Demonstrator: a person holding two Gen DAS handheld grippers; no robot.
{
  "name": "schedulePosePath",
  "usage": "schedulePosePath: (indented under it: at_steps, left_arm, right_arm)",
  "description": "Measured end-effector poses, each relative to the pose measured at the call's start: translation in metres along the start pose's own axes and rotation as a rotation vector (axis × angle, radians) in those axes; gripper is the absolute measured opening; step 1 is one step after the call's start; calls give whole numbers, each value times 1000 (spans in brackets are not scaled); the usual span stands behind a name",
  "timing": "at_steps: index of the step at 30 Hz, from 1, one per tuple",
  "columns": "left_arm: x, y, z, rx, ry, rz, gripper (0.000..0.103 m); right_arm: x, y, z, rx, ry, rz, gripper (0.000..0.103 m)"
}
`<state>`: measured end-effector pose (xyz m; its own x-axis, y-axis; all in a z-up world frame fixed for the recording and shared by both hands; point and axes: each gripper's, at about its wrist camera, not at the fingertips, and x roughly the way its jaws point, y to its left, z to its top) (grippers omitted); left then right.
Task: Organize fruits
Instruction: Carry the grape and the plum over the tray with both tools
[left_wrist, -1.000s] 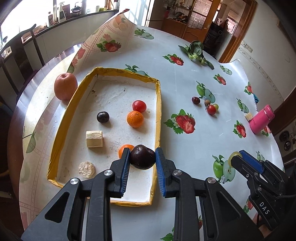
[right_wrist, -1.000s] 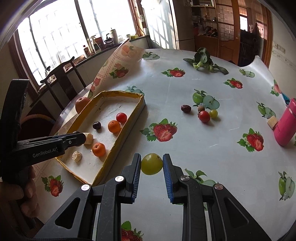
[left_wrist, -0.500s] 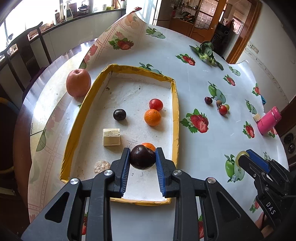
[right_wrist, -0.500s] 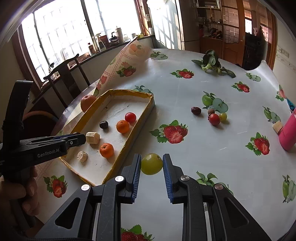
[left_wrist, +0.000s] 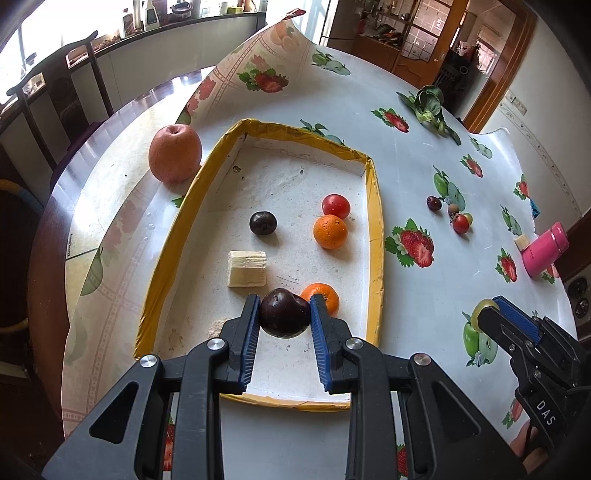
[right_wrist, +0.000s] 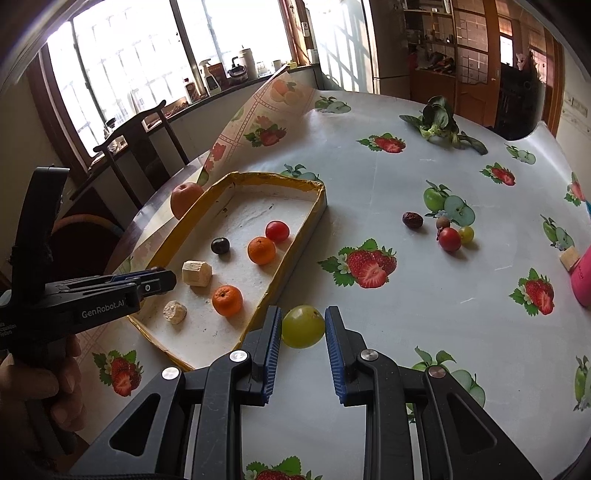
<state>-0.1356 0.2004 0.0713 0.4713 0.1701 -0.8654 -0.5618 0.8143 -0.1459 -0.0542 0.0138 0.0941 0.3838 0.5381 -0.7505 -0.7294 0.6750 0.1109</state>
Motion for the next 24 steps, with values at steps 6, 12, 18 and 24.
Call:
schedulePosePath:
  at_steps: [6,12,18,24]
  left_arm:
    - [9,12,7,-35,9,1,24]
    - [21,16,37,-60,-6,-11,24]
    - [48,16,88,-66,-25,6,24]
    - [87,19,115,-72,11,41,24]
  right_arm:
    - [15,4,14,17,10,38,24]
    - [41,12,46,24,6,71,24]
    - [83,19,103,38,-12,93,25]
    - [140,23,137,35,27,89,25]
